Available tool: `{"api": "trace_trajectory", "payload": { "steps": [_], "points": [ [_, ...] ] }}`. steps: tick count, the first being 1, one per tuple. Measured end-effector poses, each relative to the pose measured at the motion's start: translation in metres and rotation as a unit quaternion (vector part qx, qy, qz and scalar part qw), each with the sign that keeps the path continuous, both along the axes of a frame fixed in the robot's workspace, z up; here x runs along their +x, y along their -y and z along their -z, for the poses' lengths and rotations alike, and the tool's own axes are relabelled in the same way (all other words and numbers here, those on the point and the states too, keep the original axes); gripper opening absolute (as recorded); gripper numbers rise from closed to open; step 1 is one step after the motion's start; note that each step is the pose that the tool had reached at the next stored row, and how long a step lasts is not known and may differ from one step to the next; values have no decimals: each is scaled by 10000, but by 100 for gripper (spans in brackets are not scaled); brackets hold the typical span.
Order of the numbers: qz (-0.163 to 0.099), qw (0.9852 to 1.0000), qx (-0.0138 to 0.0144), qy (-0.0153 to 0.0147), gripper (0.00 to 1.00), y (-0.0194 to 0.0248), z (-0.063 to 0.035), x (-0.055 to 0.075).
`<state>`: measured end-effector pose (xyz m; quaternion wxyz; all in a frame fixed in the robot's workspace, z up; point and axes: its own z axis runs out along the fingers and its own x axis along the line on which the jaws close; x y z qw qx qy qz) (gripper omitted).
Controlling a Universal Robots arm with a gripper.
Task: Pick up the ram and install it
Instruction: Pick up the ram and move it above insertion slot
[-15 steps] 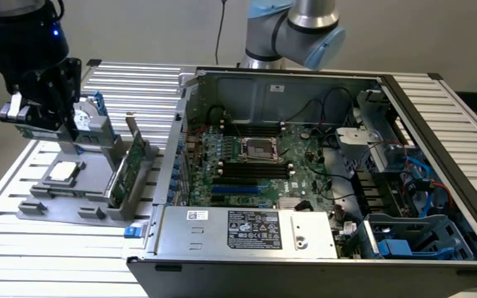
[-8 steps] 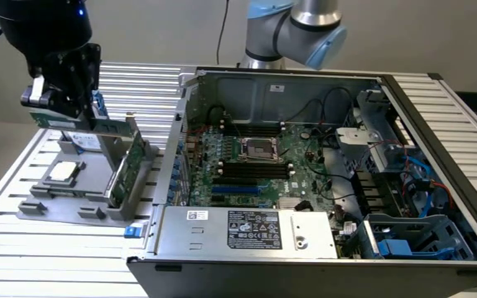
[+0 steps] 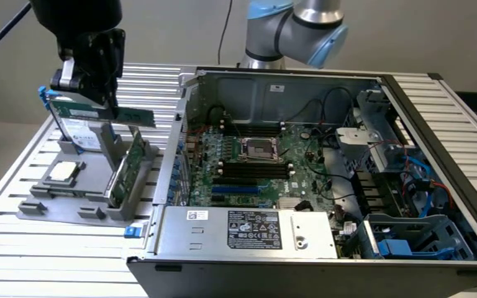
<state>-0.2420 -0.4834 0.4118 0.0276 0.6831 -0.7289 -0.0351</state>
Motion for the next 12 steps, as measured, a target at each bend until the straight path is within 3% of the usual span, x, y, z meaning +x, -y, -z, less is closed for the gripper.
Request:
{"api": "trace_trajectory", "payload": {
  "steps": [12],
  "points": [
    [0,10000,12,-7,14,-13,-132,545]
  ]
}}
